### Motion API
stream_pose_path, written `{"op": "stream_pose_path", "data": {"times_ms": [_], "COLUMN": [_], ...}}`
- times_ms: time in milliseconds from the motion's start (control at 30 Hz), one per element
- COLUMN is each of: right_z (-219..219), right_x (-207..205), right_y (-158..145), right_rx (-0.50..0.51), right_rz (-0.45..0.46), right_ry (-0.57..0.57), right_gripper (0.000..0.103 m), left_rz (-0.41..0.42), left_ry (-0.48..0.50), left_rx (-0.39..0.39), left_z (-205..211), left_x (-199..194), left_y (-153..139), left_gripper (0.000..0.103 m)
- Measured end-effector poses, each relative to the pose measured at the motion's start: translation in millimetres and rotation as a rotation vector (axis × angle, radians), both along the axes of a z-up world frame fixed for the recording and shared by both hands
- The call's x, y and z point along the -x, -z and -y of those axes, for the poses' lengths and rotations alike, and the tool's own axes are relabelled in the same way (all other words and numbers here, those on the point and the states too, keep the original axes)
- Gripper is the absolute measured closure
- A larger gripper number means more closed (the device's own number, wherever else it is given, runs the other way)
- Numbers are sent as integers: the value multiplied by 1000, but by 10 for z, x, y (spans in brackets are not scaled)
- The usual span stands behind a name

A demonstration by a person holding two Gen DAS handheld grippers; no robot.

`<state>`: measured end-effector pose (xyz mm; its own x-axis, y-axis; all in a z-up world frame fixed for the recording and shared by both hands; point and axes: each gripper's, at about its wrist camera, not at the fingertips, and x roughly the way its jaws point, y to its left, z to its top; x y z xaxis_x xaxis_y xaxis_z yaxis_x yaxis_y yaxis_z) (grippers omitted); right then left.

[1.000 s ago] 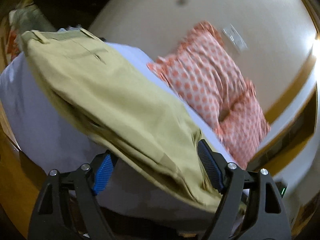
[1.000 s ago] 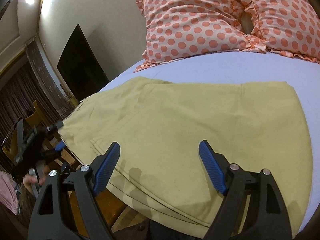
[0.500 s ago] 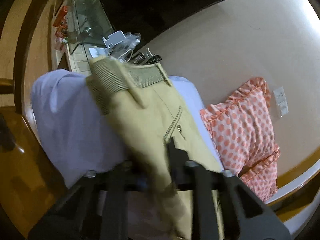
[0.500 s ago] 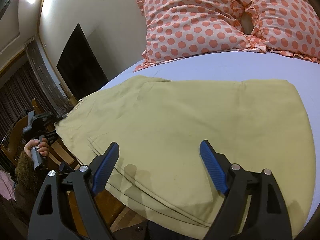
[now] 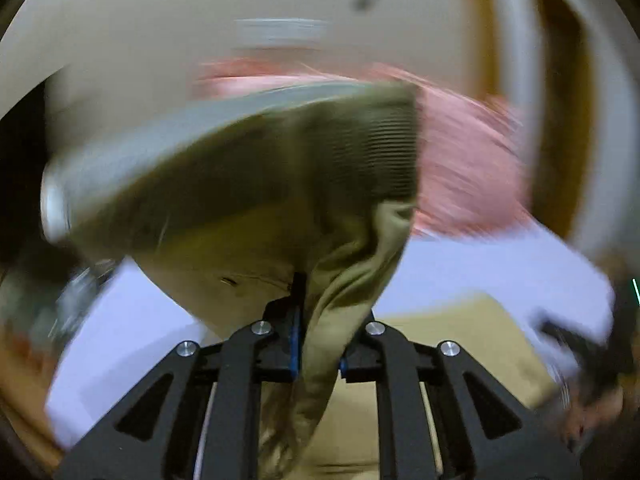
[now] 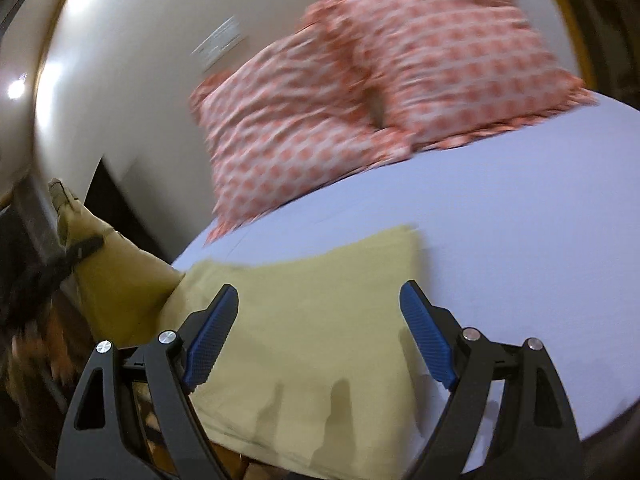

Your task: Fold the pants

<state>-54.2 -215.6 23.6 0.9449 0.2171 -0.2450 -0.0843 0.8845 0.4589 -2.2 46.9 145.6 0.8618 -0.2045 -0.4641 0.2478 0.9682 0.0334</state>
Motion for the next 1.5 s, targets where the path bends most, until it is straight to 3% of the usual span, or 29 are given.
{"op": "stream_pose_path", "data": {"times_ms": [100, 200, 333, 433, 500, 567, 633, 733, 867, 933, 1033, 1100, 1133, 1167, 1200, 1233, 1267, 1300, 1500], "right_z": [316, 540, 658, 575, 490, 424, 390, 360, 435, 470, 445, 463, 484, 513, 552, 602, 628, 653, 645], "right_x": [107, 99, -29, -216, -333, -480, -592, -680, -695, -722, -773, -806, -834, -879, -907, -926, -947, -968, -1223], "right_y": [34, 72, 167, 189, 192, 208, 248, 261, 277, 286, 282, 292, 321, 366, 407, 437, 448, 437, -122], "right_rx": [-69, -135, -184, -142, -99, -61, -49, -68, -103, -124, -120, -142, -167, -220, -282, -347, -385, -418, -357], "right_rz": [-6, -32, -93, -146, -182, -229, -269, -272, -282, -282, -285, -290, -300, -311, -314, -315, -321, -323, -245], "right_ry": [63, 69, 25, -33, -60, -81, -95, -150, -163, -174, -203, -232, -253, -295, -328, -353, -367, -379, -381], "right_gripper": [18, 18, 19, 31, 40, 45, 47, 50, 58, 59, 59, 65, 79, 90, 90, 91, 91, 92, 93], "left_rz": [-72, -170, -169, -166, -138, -134, -154, -180, -347, -421, -535, -583, -583, -591, -598, -615, -633, -643, -517], "left_ry": [223, 378, 355, 391, 451, 502, 485, 244, -36, -63, 0, 71, 86, 108, 117, 121, 124, 117, 108], "left_rx": [-181, -269, -314, -267, -244, -157, -74, 29, 128, 148, 224, 283, 285, 286, 294, 313, 332, 347, 254], "left_z": [888, 1336, 1434, 1368, 1294, 1119, 907, 250, -571, -719, -783, -725, -695, -654, -640, -648, -642, -668, -442], "left_x": [94, 225, 267, 356, 567, 643, 607, 202, -493, -682, -902, -983, -1026, -1060, -1097, -1141, -1159, -1192, -1470], "left_y": [527, 1014, 1210, 1069, 946, 795, 665, 537, 732, 847, 1017, 1086, 1090, 1095, 1100, 1115, 1143, 1143, 752], "left_gripper": [89, 88, 83, 71, 52, 40, 38, 30, 29, 29, 29, 30, 30, 30, 40, 53, 78, 89, 96]}}
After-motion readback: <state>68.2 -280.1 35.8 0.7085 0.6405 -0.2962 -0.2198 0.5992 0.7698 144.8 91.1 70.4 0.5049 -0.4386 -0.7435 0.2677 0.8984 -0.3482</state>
